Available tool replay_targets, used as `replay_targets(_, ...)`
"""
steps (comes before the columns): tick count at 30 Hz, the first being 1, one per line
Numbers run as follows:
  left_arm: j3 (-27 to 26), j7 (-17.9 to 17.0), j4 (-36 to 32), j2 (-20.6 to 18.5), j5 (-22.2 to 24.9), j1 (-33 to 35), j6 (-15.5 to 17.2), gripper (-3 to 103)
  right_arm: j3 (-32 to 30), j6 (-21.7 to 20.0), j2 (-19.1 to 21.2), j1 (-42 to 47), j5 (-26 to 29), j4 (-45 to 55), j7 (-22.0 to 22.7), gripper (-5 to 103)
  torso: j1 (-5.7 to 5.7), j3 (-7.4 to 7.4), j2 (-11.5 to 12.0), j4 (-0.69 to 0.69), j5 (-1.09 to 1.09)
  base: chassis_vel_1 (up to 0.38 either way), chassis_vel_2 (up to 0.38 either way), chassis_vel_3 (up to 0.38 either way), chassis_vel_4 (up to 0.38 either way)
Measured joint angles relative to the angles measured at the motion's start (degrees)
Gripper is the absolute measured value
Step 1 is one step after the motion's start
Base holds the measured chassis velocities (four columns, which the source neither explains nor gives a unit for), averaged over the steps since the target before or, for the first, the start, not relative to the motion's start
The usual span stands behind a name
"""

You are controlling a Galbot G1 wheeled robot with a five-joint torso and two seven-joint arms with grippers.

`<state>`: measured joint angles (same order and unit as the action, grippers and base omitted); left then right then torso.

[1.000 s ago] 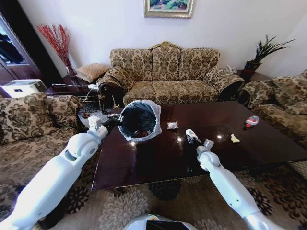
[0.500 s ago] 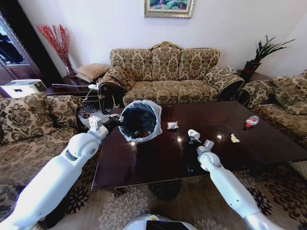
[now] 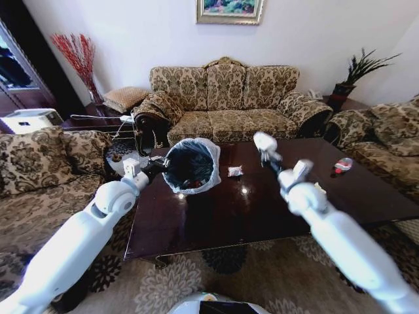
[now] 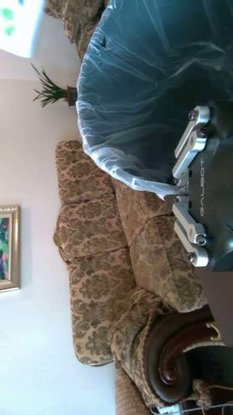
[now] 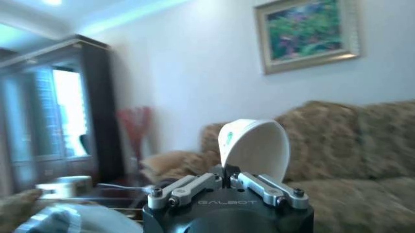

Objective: Move to the front of the table and place the trash on the table into the trash bin.

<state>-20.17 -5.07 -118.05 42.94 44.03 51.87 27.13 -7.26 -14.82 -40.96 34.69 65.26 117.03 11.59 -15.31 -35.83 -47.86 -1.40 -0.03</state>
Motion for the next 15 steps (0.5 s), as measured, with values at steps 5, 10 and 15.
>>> replay_targets(5,1.3,-0.4,1.0,0.3,0.4,-1.5,0.9,2,11.0,-1.3,0.4,-15.5,8.9,3.7,-1.6,0,0.00,0.00,0.0,0.08,0.02,0.000,0.000,0.000,0.000)
replay_targets(10,1.8,-0.7,1.3,0.8,0.5,-2.0,1.2,2,23.0,-1.7,-3.7,-23.2,12.6,4.7,-0.3,0,0.00,-0.01,0.0,0.02,-0.01,0.000,0.000,0.000,0.000)
replay_targets(15,1.1,-0.7,1.6,0.6,0.6,-2.0,1.2,2,31.8,-2.6,-6.9,-24.2,11.8,4.1,0.1,0,-0.01,-0.01,0.0,0.04,0.02,0.000,0.000,0.000,0.000)
